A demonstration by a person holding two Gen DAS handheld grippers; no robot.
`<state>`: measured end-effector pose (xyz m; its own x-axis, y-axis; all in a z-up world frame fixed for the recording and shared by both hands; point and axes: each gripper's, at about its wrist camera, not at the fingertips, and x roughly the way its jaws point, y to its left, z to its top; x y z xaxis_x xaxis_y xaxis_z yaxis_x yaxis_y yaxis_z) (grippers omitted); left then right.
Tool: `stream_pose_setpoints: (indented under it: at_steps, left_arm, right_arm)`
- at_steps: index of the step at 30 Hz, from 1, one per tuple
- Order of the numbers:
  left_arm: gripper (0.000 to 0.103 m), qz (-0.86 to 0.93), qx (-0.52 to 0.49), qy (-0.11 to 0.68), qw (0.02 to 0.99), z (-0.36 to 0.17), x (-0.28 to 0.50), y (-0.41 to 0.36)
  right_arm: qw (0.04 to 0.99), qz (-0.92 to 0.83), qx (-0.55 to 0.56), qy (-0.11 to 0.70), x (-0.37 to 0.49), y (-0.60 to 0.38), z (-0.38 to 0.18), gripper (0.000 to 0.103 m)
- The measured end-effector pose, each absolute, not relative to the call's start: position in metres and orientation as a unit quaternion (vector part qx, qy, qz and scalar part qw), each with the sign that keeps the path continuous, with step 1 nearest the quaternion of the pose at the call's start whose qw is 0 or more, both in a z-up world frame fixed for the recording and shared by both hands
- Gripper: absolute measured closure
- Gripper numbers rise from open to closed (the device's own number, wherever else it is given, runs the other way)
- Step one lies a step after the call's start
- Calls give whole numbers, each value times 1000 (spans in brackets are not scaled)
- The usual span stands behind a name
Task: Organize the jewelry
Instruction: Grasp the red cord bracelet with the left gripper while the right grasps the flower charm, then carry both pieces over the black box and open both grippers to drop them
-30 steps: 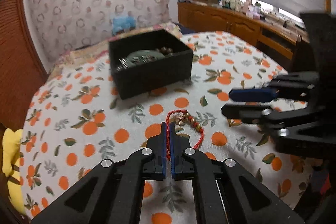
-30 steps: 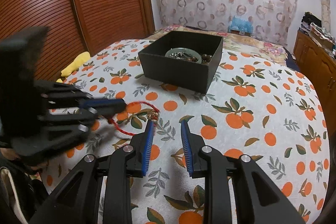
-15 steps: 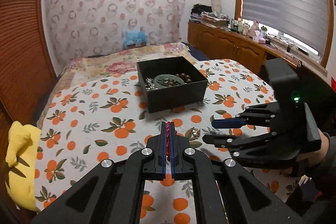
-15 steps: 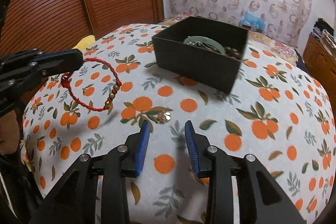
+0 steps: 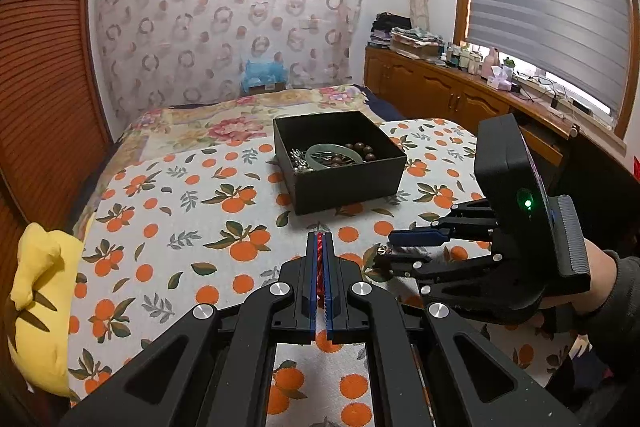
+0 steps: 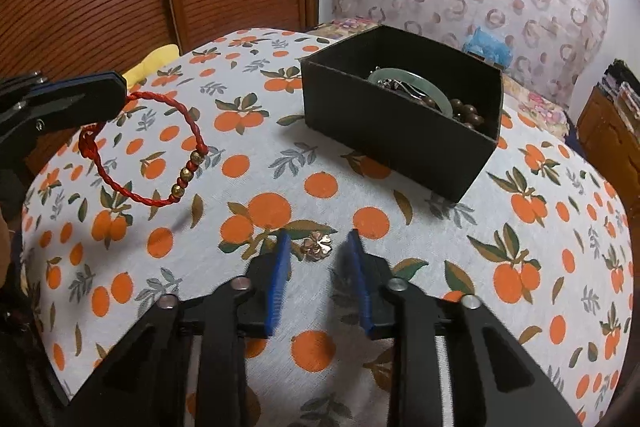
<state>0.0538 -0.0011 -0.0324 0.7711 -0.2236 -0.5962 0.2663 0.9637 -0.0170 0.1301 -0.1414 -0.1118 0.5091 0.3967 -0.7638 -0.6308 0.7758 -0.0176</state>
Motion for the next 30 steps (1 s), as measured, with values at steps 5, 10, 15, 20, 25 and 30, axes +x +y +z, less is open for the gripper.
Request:
stream_pose_setpoints:
  at_steps: [5, 10, 15, 20, 25, 30]
  left_arm:
    - [101, -126, 33, 311, 941, -31, 56, 1]
    - [101, -126, 28, 311, 942, -27, 63, 3]
    - [101, -122, 33, 297, 946, -14, 70, 1]
    - [101, -122, 38, 284, 950, -4, 79, 1]
    - [101, -129, 41, 278, 951, 1, 88, -2]
    - [101, -131, 50, 280, 950, 3, 102, -10]
  right_arm:
    - [854, 302, -159, 392, 130, -142, -111, 87]
    - [857, 306, -159, 383, 129, -144, -105, 87]
    - [870, 297, -148, 366, 137, -154, -86, 87]
    - [881, 290, -143, 345, 151, -160, -64, 87]
    - [890, 273, -129, 340, 177, -166, -54, 87]
    - [897, 260, -93, 345, 208, -176, -52, 87]
